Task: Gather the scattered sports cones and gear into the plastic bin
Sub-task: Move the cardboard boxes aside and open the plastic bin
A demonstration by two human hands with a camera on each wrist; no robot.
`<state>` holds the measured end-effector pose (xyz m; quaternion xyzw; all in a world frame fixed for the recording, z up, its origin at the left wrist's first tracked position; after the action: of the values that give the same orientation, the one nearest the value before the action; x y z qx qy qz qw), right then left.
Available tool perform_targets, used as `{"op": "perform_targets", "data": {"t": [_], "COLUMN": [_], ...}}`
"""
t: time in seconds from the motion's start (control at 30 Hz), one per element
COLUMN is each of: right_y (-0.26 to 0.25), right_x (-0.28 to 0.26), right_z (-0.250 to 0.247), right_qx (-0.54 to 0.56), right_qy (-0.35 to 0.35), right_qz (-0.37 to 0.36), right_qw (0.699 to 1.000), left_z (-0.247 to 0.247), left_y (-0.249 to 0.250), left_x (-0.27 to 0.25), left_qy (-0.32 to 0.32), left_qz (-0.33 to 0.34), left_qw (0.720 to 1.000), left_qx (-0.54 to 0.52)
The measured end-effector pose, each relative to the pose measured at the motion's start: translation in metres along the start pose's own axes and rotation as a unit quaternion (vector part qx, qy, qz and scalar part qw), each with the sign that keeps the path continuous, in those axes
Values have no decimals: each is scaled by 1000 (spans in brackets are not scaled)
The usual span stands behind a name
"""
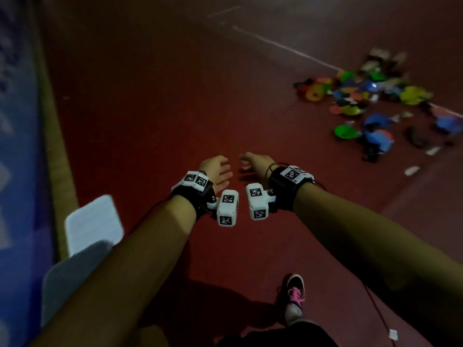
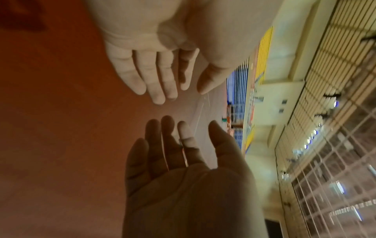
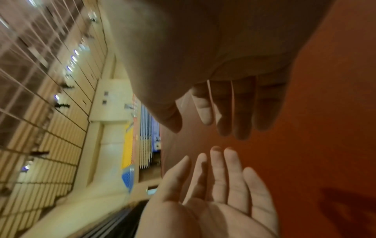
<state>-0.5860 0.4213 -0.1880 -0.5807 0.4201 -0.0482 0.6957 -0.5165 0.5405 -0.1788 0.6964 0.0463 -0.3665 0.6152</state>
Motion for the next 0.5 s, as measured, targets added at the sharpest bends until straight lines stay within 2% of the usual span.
{"op": "perform_targets", "data": {"t": [0.1,0.3,0.5], "right_y": [-22,-53,-68], "right_x": [37,107,169], "right_z": [-87,-232,-340], "right_qx": [30,86,155], "right_qy": [37,109,169], "right_qz": [-8,-1,20], "right_qw": [999,990,973], "left_z": [94,237,353], "left_y": [18,47,62], "left_x": [29,78,132], "left_qy": [-32,-69,-99], "left_qz": [9,12,-1], "left_qw": [999,995,989], "left_qx": [33,78,108]}}
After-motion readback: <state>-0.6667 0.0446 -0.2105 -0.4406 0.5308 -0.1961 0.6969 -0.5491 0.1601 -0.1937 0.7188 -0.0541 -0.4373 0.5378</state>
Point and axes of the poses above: each hand's wrist, its own x-axis towards the middle knuckle, its own z-axis out of the palm, y = z × x, the point moved 7 cm from there along x, towards the middle knuckle, and after that the axes turned 3 degrees about y, right-handed, at the moved point
